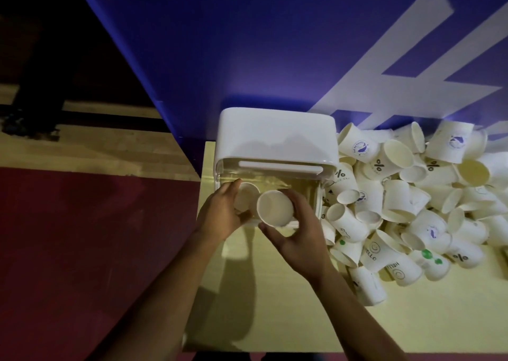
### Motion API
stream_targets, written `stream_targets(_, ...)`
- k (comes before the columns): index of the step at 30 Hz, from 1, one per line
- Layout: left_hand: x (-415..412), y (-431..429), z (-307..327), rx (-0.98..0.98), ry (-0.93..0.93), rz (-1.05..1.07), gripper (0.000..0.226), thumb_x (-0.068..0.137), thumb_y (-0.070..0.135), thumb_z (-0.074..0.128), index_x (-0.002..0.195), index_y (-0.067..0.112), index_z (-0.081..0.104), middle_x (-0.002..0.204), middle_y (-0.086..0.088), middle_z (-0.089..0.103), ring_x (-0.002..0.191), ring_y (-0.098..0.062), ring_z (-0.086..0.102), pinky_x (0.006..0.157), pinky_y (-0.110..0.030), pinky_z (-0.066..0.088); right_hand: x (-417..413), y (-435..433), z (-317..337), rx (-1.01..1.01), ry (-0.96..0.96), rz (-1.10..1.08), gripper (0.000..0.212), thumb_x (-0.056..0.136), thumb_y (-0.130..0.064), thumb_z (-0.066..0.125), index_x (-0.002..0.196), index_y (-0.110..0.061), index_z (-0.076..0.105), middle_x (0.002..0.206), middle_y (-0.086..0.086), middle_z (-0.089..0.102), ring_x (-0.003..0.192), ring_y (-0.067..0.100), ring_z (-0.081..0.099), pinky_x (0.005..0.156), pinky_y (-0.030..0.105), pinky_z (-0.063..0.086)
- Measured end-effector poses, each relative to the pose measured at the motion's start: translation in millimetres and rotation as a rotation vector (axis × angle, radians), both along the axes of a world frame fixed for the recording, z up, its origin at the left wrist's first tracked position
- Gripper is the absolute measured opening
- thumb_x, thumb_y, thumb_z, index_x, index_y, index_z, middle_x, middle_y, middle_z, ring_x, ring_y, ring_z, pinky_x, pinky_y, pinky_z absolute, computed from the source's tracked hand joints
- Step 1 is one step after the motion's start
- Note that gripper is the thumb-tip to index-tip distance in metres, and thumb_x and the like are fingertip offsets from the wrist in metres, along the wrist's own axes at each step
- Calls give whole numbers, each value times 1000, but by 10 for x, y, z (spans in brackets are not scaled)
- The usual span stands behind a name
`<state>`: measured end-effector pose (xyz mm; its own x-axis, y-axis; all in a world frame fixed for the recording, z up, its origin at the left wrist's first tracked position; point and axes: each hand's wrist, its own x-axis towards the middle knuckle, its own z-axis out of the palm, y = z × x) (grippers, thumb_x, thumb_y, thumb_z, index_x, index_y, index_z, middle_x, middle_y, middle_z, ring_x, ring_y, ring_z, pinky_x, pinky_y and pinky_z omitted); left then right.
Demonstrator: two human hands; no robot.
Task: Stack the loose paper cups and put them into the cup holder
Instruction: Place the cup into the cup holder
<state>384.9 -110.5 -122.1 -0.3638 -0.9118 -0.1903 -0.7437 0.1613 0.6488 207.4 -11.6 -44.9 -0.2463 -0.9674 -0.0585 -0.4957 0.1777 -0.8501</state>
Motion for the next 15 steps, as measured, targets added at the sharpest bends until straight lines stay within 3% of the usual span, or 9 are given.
stream_targets(4,64,-44,-54,70,28,-35,99,66,42,89,151,19,46,150,0,51,133,-21,55,104,-34,50,138,-225,-171,-11,4,35,72,79,-41,87,137,-18,53,132,-8,61,121,14,60,96,36,52)
stream_targets(7,61,-66,-59,75,42,-74,98,69,36,91,152,13,44,155,-6,46,142,-22,46,110,-28,41,169,-338,-284,27,45,49,74,77,-43,87,139,-22,52,134,-11,60,121,9,58,95,27,50)
stream_targets(9,78,-75,-34,115,73,-66,100,71,33,91,155,13,40,157,-6,44,145,-22,43,114,-33,41,197,-407,-358,79,59,65,74,76,-44,87,139,-25,52,133,-13,60,119,8,57,91,23,47)
stream_targets(12,132,-76,25,207,106,-29,105,74,30,89,160,19,30,156,-3,45,141,-20,46,108,-33,44,250,-495,-457,156,83,105,81,75,-46,87,143,-27,49,140,-12,56,124,10,55,94,22,42)
stream_targets(15,170,-51,72,228,170,-49,85,75,29,88,147,31,43,135,6,60,120,-16,62,94,-31,53,255,-551,-530,201,62,173,84,79,-47,84,150,-26,44,147,-8,52,128,8,49,99,23,38)
